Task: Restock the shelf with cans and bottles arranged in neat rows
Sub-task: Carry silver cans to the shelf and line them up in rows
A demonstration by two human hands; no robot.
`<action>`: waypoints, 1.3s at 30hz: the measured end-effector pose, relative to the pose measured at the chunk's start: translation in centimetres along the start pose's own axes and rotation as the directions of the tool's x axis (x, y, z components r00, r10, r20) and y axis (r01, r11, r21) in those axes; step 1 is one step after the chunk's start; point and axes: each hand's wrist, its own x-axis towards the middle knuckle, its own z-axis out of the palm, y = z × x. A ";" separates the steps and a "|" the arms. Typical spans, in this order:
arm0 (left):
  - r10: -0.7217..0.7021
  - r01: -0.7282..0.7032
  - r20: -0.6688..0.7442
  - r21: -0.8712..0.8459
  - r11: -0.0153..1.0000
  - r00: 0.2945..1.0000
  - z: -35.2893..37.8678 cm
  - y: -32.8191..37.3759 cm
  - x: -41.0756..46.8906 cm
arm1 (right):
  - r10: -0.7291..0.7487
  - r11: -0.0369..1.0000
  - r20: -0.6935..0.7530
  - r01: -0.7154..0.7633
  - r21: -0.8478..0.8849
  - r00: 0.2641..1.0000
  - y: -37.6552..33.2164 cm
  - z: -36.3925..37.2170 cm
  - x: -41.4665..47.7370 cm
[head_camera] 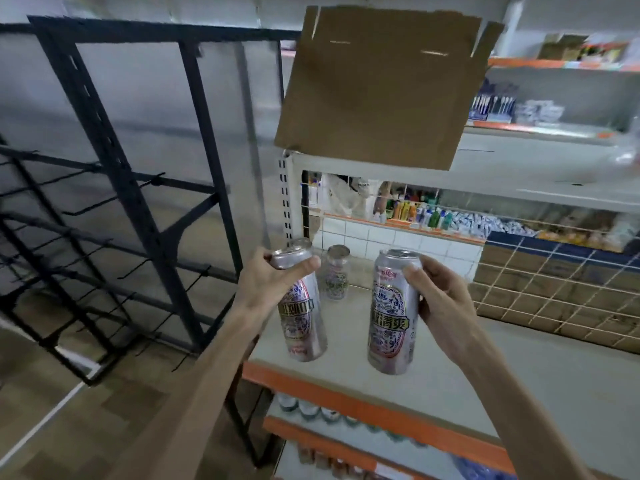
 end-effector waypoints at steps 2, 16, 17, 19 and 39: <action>0.015 -0.014 0.018 -0.067 0.998 1.000 -0.9 -1.1 1.5 | 0.021 0.999 -0.115 -0.017 0.032 0.993 1.5 1.7 0.5; -0.164 0.247 0.257 -0.338 0.908 0.952 -1.4 -8.4 7.9 | 0.368 0.918 -0.265 -0.303 0.254 0.891 8.6 7.2 1.5; -0.172 0.266 0.282 -0.340 0.902 0.944 -1.6 -8.5 8.1 | 0.369 0.918 -0.243 -0.311 0.246 0.897 8.7 7.7 1.4; -0.180 0.292 0.330 -0.329 0.898 0.927 -1.9 -8.8 8.5 | 0.403 0.910 -0.224 -0.360 0.207 0.888 9.1 8.9 1.5; -0.023 0.106 0.352 -0.220 0.970 0.936 -2.5 -11.4 13.7 | 0.110 0.983 -0.208 -0.137 -0.123 0.972 11.1 8.2 7.9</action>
